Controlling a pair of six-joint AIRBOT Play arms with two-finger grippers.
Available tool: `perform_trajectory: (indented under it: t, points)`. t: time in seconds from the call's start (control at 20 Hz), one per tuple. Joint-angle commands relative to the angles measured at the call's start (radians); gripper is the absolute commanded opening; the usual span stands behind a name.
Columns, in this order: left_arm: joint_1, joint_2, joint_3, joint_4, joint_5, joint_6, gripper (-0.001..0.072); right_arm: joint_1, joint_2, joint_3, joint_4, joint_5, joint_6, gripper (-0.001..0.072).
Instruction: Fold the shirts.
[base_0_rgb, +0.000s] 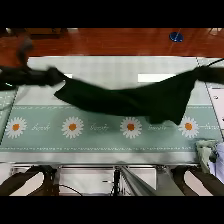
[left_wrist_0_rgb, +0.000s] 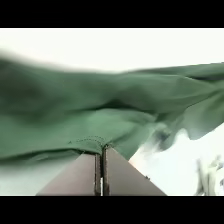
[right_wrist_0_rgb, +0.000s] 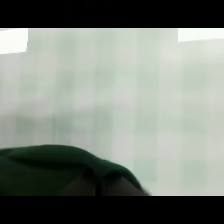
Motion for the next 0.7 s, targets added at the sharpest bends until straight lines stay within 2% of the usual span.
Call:
perform_trajectory:
  t: [0.0,0.25,0.4,0.55,0.65]
  points:
    - [0.091,0.200,0.227,-0.022,-0.007,-0.028,0.0023,-0.001,0.197,0.151,-0.061,-0.009,0.003,0.0022]
    - [0.288,0.399,0.478,-0.022,-0.004,-0.082,0.0023,0.000,0.347,0.442,-0.223,-0.004,0.178,0.0022]
    - [0.372,0.501,0.570,-0.013,-0.005,-0.112,0.0023,0.000,0.397,0.571,-0.270,0.060,0.219,0.0022]
    - [0.379,0.586,0.647,0.115,-0.038,-0.233,0.0023,0.000,0.404,0.722,-0.335,0.328,0.230,0.0022]
    - [0.376,0.618,0.700,0.229,-0.169,-0.303,0.0024,0.000,0.404,0.818,-0.385,0.500,0.230,0.0022]
